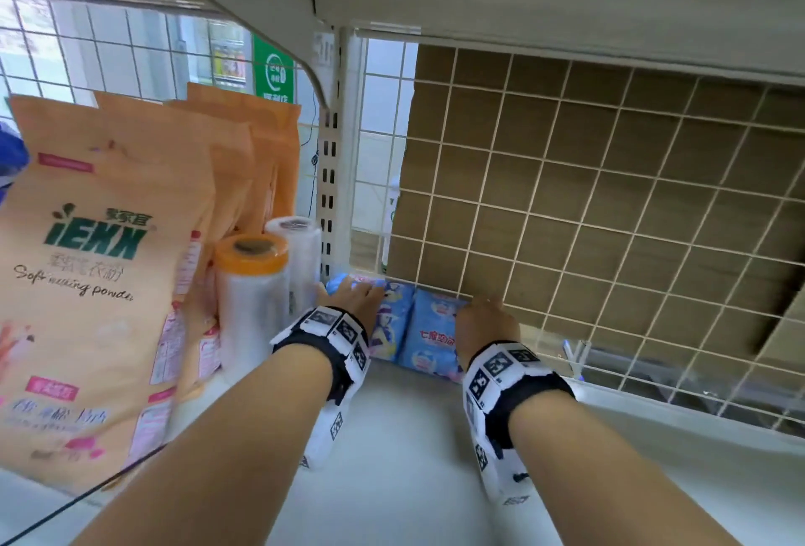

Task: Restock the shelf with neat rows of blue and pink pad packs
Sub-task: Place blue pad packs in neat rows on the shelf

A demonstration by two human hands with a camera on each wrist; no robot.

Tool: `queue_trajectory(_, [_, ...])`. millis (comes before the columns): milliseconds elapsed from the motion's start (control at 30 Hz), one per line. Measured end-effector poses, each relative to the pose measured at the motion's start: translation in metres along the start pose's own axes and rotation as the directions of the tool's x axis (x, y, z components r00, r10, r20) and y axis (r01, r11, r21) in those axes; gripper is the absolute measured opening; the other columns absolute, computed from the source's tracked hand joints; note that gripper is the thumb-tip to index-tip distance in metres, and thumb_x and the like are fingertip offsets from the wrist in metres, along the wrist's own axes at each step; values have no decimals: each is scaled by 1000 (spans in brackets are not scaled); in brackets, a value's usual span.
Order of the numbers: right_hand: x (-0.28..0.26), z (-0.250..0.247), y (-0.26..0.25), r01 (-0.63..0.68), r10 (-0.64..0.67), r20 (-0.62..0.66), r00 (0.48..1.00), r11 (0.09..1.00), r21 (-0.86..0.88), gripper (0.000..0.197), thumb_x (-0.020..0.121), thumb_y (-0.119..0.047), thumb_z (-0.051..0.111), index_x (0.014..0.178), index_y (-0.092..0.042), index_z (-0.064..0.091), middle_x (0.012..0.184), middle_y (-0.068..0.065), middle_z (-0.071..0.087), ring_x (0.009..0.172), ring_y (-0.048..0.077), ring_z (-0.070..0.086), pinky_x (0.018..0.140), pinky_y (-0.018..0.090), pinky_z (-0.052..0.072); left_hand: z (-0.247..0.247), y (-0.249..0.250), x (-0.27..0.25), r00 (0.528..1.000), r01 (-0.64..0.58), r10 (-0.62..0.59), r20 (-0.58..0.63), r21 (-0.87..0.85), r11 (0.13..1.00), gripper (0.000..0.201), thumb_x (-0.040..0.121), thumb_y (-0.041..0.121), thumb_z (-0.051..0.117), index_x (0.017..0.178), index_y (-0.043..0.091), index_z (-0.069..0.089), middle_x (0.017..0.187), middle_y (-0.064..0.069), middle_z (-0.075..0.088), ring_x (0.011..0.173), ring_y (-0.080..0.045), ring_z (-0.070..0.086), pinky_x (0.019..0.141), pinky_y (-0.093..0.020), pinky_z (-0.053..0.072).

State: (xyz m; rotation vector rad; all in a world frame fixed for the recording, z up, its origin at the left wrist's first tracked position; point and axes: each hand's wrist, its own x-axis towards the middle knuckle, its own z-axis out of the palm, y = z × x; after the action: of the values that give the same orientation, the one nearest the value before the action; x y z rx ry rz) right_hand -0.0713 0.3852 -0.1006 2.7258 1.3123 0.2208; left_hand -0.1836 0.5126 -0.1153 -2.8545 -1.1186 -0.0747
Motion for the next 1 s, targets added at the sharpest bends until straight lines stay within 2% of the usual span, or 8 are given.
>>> queue_trajectory(100, [-10, -5, 9, 21, -23, 29, 999, 997, 74, 45, 92, -16, 51, 134, -7, 41, 136, 13, 33, 129, 31, 33, 98, 38, 41, 2, 1, -9, 998, -13, 9, 69, 63, 998, 91, 85, 24, 63, 149, 25, -1, 157, -4, 1, 144, -29, 5, 113, -48, 22])
queue_trajectory(267, [-37, -5, 27, 85, -90, 32, 995, 988, 132, 57, 90, -28, 56, 139, -11, 33, 142, 10, 32, 132, 29, 29, 100, 41, 37, -7, 29, -28, 987, 6, 1, 161, -42, 999, 93, 82, 23, 68, 148, 13, 4, 153, -13, 16, 140, -36, 19, 112, -48, 23])
queue_trajectory(300, [-41, -6, 28, 96, -103, 39, 994, 985, 140, 57, 89, -31, 57, 138, -11, 34, 141, 10, 33, 132, 29, 30, 100, 40, 37, -9, 34, -30, 987, 55, -42, 153, -79, 995, 86, 85, 23, 65, 148, 16, 8, 153, -13, 19, 139, -36, 23, 113, -47, 23])
queue_trajectory(400, [-40, -5, 30, 107, -121, 65, 990, 976, 188, 62, 87, -35, 60, 137, -9, 35, 139, 12, 36, 129, 29, 34, 98, 40, 38, -11, 43, -27, 991, 60, -53, 124, -57, 997, 62, 93, 17, 50, 147, 15, 19, 150, -12, 27, 136, -31, 29, 113, -40, 24])
queue_trajectory(533, [-38, 2, 39, 107, -119, 51, 992, 974, 199, 62, 87, -18, 61, 139, -14, 27, 141, 11, 33, 128, 32, 36, 95, 42, 42, -9, 44, -18, 993, -23, 21, 119, 11, 1000, 81, 87, 19, 61, 147, 5, 9, 153, -12, 20, 140, -30, 23, 113, -39, 18])
queue_trajectory(667, [-31, 2, 44, 73, -82, 63, 995, 987, 140, 57, 92, -12, 49, 142, -12, 21, 145, 14, 30, 132, 32, 35, 99, 41, 41, -3, 46, -16, 989, -58, 63, 133, -46, 997, 91, 80, 30, 70, 147, 13, 12, 153, -8, 18, 141, -34, 16, 114, -46, 20])
queue_trajectory(900, [-15, -4, 32, 27, -31, 53, 998, 996, 82, 46, 92, -13, 45, 137, -11, 33, 138, 15, 43, 126, 34, 43, 98, 40, 40, 3, 48, -8, 996, 22, -11, 86, -118, 993, 89, 80, 34, 64, 148, 16, 10, 154, -3, 17, 143, -31, 12, 115, -48, 20])
queue_trajectory(1000, [-13, -4, 29, 23, -25, 45, 999, 999, 38, 40, 92, -12, 44, 132, -9, 42, 133, 14, 49, 124, 32, 46, 95, 37, 43, 5, 50, -12, 996, 21, -8, 87, -147, 989, 92, 77, 37, 70, 147, 18, 14, 152, -2, 20, 141, -31, 17, 110, -51, 27])
